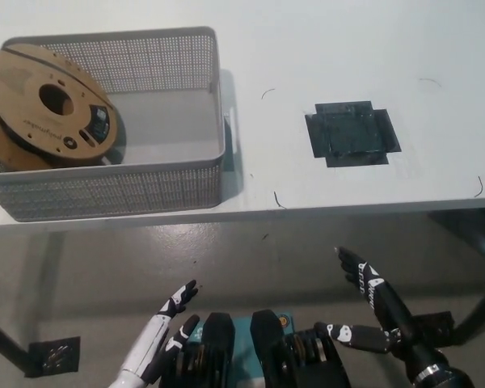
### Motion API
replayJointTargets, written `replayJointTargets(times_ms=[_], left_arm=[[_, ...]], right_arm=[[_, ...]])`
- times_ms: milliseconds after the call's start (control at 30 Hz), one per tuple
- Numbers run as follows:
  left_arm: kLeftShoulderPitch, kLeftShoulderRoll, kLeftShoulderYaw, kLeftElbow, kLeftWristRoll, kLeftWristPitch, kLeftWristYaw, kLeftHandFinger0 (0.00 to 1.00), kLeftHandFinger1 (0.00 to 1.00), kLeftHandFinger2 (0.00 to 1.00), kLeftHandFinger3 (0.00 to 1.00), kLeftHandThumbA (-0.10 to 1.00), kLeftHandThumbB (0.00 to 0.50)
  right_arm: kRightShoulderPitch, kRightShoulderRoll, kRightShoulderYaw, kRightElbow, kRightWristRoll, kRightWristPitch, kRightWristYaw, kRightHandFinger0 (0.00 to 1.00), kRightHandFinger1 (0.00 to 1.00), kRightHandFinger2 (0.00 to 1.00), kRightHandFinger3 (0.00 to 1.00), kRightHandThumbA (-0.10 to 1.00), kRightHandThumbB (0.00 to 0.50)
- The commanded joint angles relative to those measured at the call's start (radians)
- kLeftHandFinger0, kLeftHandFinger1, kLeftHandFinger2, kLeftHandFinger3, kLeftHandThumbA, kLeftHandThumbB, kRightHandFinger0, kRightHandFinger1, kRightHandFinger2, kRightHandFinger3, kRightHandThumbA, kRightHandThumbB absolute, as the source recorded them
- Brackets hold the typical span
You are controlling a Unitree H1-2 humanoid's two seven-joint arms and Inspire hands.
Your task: Use the right hand to pick up a 3d printing filament and place it into a container on the left side
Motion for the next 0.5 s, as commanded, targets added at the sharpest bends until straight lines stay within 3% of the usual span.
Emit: replayJointTargets(times_ms=[0,300,467], left_arm=[[-0.005,-0.009,0.002,-0.038,-0.012,-0.044,0.044,1.0,1.0,1.0,1.0,1.0,0.263],[-0.007,-0.007,0.001,-0.038,-0.01,-0.044,0.053,1.0,1.0,1.0,1.0,1.0,0.268],[-0.012,-0.006,-0.001,-0.038,-0.016,-0.044,0.061,1.0,1.0,1.0,1.0,1.0,0.253]], right_arm=[[-0.031,0.008,0.01,0.01,0.013,-0.137,-0.02,1.0,1.0,1.0,1.0,1.0,0.18],[-0.045,0.004,0.031,0.028,-0.021,-0.113,-0.033,1.0,1.0,1.0,1.0,1.0,0.108],[-0.062,0.002,0.036,0.046,-0.023,-0.122,-0.038,1.0,1.0,1.0,1.0,1.0,0.123]])
